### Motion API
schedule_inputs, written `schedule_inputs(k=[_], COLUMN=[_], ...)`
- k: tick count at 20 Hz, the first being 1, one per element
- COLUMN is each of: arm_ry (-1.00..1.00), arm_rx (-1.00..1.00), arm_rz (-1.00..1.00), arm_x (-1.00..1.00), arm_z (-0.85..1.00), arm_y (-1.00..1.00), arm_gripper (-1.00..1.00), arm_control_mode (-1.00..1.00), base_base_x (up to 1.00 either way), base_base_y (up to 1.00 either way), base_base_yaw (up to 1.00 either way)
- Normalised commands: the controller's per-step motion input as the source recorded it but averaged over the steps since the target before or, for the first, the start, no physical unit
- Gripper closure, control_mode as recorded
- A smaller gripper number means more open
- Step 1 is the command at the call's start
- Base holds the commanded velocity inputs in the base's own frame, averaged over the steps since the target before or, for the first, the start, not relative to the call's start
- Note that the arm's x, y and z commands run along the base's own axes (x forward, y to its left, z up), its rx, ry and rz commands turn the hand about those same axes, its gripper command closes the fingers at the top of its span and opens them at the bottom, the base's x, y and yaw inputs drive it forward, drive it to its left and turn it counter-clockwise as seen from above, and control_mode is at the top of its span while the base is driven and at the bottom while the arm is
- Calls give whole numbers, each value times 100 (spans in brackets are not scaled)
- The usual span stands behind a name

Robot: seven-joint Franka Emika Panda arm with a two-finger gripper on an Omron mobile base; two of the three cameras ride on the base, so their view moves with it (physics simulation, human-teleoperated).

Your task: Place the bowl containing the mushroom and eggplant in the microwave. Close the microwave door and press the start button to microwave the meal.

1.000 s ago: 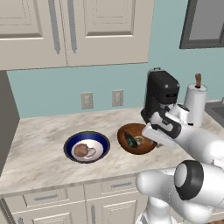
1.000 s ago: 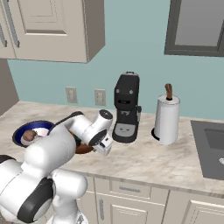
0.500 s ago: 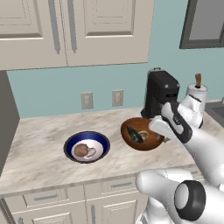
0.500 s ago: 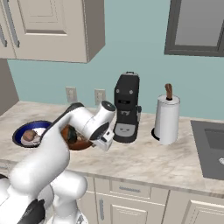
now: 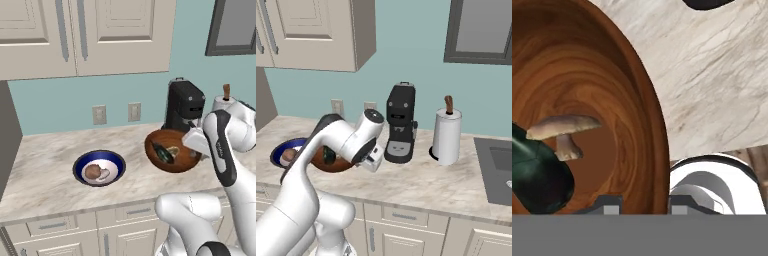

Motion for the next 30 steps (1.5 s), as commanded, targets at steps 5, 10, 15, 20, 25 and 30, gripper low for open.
schedule_inputs(k=[5,10,15,20,25,30], arm_ry=[0,0,-16,-18,-7,0], arm_rx=[0,0,0,0,10,4], arm_rz=[0,1,19,23,2,0], arm_x=[0,-2,-69,-56,42,31], arm_z=[59,3,0,7,38,4], arm_y=[-8,0,-7,1,-5,-10], arm_gripper=[100,100,100,100,100,100], arm_control_mode=[-100,-100,-100,-100,-100,-100], base_base_x=[0,0,0,0,0,0], base_base_y=[0,0,0,0,0,0], base_base_yaw=[0,0,0,0,0,0])
